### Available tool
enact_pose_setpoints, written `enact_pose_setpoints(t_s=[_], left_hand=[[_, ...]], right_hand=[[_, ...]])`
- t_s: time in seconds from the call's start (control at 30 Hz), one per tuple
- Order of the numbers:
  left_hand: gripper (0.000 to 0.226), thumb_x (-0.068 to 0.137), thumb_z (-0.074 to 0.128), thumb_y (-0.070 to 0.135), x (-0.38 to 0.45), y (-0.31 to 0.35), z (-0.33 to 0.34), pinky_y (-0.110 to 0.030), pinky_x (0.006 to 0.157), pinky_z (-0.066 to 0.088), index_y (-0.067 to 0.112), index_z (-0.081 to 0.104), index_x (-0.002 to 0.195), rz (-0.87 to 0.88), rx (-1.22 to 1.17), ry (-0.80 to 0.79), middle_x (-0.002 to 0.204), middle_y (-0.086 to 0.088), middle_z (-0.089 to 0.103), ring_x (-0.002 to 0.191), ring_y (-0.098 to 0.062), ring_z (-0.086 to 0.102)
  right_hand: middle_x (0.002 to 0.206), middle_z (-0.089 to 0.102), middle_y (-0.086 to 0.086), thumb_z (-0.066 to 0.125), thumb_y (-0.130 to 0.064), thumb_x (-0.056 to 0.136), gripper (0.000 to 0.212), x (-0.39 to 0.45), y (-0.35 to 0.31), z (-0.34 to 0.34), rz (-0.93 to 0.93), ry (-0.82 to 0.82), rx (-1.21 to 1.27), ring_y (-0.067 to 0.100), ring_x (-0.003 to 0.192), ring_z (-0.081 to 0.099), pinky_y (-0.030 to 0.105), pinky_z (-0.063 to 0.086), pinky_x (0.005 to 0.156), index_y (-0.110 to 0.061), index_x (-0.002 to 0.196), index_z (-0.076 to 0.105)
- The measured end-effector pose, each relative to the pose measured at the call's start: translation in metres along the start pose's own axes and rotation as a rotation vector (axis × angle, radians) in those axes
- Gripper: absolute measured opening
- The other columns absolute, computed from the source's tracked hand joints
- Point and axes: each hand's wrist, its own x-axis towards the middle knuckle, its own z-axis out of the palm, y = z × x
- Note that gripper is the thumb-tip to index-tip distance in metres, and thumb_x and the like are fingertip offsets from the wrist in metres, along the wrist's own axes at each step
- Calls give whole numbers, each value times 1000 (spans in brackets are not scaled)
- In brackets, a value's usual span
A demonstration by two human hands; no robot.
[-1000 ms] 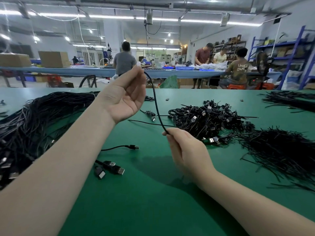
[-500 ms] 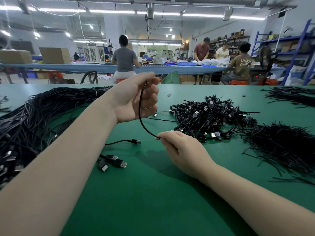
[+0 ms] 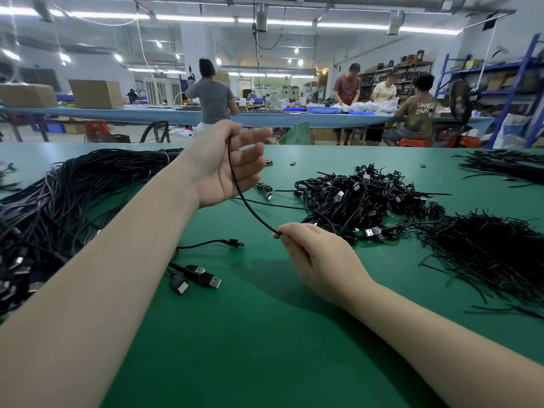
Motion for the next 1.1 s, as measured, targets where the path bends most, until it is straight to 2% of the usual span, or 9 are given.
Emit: enact_pose_setpoints(t_s=[0.17, 0.27, 0.33, 0.47, 0.63, 0.73, 0.83, 0.97, 1.1], left_hand=[[40, 97, 42, 30, -11, 13, -5, -19, 52, 50, 21, 71, 73, 35, -164, -180, 55, 9, 57, 51, -6, 58], [40, 88, 50, 38, -19, 12, -7, -20, 49, 48, 18, 69, 59, -139, 303, -413, 50, 5, 58, 45, -11, 56], [48, 92, 41, 44, -16, -1, -2, -22, 56, 52, 16, 77, 75, -374, 694, -519, 68, -2, 72, 61, -15, 67], [49, 103, 22, 46, 1, -30, 14, -22, 79, 49, 22, 65, 102, -384, 968, -290, 100, 7, 73, 93, -3, 67], [45, 104, 26, 42, 8, -25, 20, -19, 87, 49, 18, 63, 114, 67, 497, 76, 109, 4, 71, 96, -3, 66], [49, 105, 23, 39, -2, -7, 24, -22, 80, 52, 12, 63, 118, 195, 38, -23, 107, -1, 72, 96, -10, 69], [49, 103, 30, 36, -16, 13, 15, -19, 58, 48, 18, 73, 90, 214, -162, -228, 70, 6, 70, 63, -7, 65], [40, 93, 45, 36, -22, 16, 0, -15, 42, 33, 15, 73, 74, -21, 341, -486, 44, 7, 50, 35, -5, 40], [52, 101, 27, 45, -7, -13, 16, -18, 53, 47, 11, 67, 105, -244, 766, -344, 83, -3, 74, 62, -10, 65]], right_hand=[[97, 67, -5, 45, -33, 99, 23, 1, 5, 6, 63, -117, 8, 17, 88, 61, 36, 50, 72, -27, 111, 64], [74, 64, -7, 52, -38, 95, 23, 4, 13, 4, 224, -4, 48, 11, 70, 56, 32, 48, 64, -23, 91, 69], [59, 57, -7, 58, -43, 90, 30, 10, 17, -1, 327, 107, 111, 7, 54, 46, 30, 40, 54, -18, 75, 65], [49, 49, -6, 59, -41, 90, 34, 26, 7, -16, 372, 272, 225, 5, 48, 40, 25, 33, 50, -18, 65, 60], [51, 43, -11, 46, -30, 98, 23, 31, -22, -14, 232, 176, 455, 4, 46, 33, 23, 27, 46, -26, 86, 66], [59, 40, -7, 45, -27, 100, 24, 24, -23, -9, 210, -118, 575, 13, 55, 37, 28, 32, 52, -28, 93, 68], [62, 39, 1, 48, -30, 99, 26, 20, -8, -10, 328, -262, 518, 15, 57, 36, 28, 31, 55, -21, 91, 72], [42, 39, -10, 56, -40, 93, 35, 32, 8, -33, 473, 4, 415, 3, 37, 31, 14, 26, 42, -14, 71, 67], [42, 44, -14, 56, -38, 93, 33, 48, -1, -45, 377, 179, 315, 2, 40, 37, 14, 26, 41, -14, 72, 65]])
